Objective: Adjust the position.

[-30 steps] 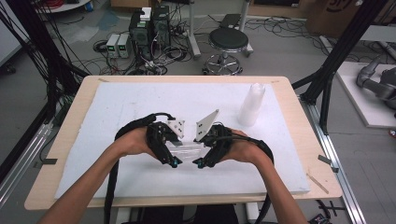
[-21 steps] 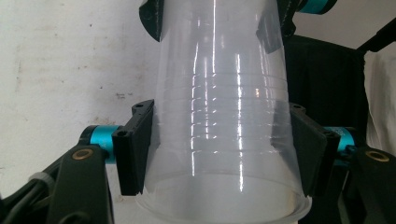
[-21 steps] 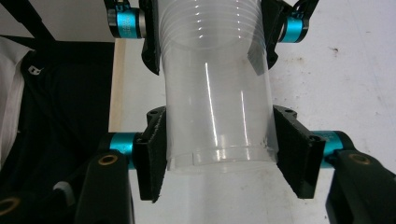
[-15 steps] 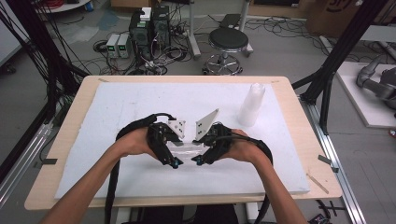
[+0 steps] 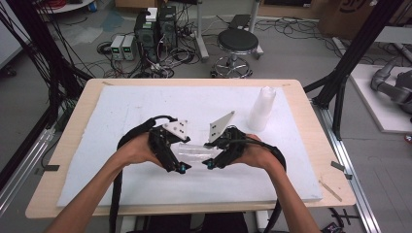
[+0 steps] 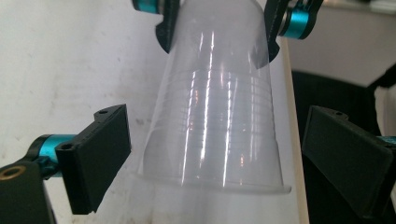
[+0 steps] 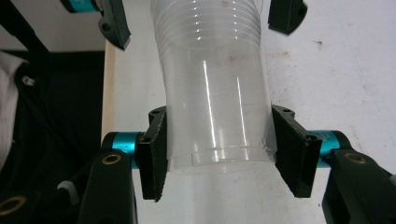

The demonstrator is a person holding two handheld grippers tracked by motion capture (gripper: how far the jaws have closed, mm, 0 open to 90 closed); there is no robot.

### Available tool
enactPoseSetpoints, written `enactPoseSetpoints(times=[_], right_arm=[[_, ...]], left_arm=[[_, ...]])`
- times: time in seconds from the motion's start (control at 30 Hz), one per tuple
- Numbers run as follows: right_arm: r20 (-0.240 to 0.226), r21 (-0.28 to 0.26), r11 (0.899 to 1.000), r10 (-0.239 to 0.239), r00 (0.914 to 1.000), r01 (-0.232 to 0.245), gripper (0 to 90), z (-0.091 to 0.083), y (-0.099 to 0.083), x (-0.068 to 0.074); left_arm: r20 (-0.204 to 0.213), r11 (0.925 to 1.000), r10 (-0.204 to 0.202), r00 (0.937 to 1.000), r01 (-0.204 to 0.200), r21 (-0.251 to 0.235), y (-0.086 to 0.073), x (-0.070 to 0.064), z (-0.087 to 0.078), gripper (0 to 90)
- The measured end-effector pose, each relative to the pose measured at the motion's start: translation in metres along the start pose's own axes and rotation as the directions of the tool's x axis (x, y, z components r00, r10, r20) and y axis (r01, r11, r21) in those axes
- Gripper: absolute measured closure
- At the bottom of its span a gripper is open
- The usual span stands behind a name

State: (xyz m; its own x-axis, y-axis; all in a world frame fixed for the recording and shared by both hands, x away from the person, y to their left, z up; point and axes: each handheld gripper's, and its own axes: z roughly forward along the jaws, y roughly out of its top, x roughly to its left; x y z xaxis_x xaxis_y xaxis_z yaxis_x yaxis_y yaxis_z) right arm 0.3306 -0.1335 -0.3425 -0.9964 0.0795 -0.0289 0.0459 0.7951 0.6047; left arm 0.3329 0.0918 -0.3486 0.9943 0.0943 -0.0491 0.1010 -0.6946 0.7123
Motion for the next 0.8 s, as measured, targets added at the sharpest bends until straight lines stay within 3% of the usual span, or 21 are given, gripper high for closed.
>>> enactPoseSetpoints(times=[0.1, 0.17, 0.3, 0.4, 0.5, 0.57, 0.7, 0.77, 0.8], right_arm=[[0.01, -0.057, 0.998, 0.028, 0.9996, -0.027, 43.4, -0.008, -0.009, -0.003], [0.006, -0.095, 0.994, 0.049, 0.9988, -0.048, 43.4, -0.012, -0.015, -0.004], [0.012, -0.169, 0.984, 0.065, 0.9978, -0.062, 43.4, -0.017, -0.025, -0.005], [0.011, -0.235, 0.969, 0.085, 0.9963, -0.08, 43.4, -0.018, -0.033, -0.005], [0.011, -0.285, 0.954, 0.099, 0.9951, -0.091, 43.4, -0.017, -0.04, -0.004], [0.012, -0.313, 0.945, 0.107, 0.9942, -0.098, 43.4, -0.016, -0.044, -0.004], [0.005, -0.364, 0.925, 0.121, 0.9927, -0.111, 43.5, -0.013, -0.049, -0.003], [-0.003, -0.397, 0.909, 0.134, 0.991, -0.124, 43.6, -0.011, -0.051, -0.001], [-0.003, -0.406, 0.906, 0.126, 0.992, -0.117, 43.6, -0.01, -0.052, -0.001]], left_arm=[[-0.036, 0.9938, -0.004, 0.9993, 0.0, -0.111, -0.01, 0.001, -0.006, 6.9], [-0.046, 0.9822, -0.02, 0.9988, 0.011, -0.188, -0.017, 0.0, -0.01, 6.9], [-0.068, 0.9605, -0.016, 0.9975, -0.003, -0.278, -0.03, -0.001, -0.013, 6.9], [-0.076, 0.9353, -0.021, 0.9969, -0.007, -0.354, -0.039, -0.003, -0.013, 6.9], [-0.084, 0.8993, -0.038, 0.9957, -0.003, -0.437, -0.049, -0.005, -0.012, 6.9], [-0.095, 0.8839, -0.05, 0.9942, 0.0, -0.468, -0.055, -0.006, -0.011, 6.9], [-0.091, 0.863, -0.061, 0.994, 0.006, -0.505, -0.065, -0.008, -0.006, 6.9], [-0.084, 0.8489, -0.072, 0.9939, 0.017, -0.528, -0.068, -0.008, -0.004, 6.9], [-0.078, 0.8391, -0.078, 0.9939, 0.023, -0.543, -0.07, -0.008, -0.002, 6.9]])
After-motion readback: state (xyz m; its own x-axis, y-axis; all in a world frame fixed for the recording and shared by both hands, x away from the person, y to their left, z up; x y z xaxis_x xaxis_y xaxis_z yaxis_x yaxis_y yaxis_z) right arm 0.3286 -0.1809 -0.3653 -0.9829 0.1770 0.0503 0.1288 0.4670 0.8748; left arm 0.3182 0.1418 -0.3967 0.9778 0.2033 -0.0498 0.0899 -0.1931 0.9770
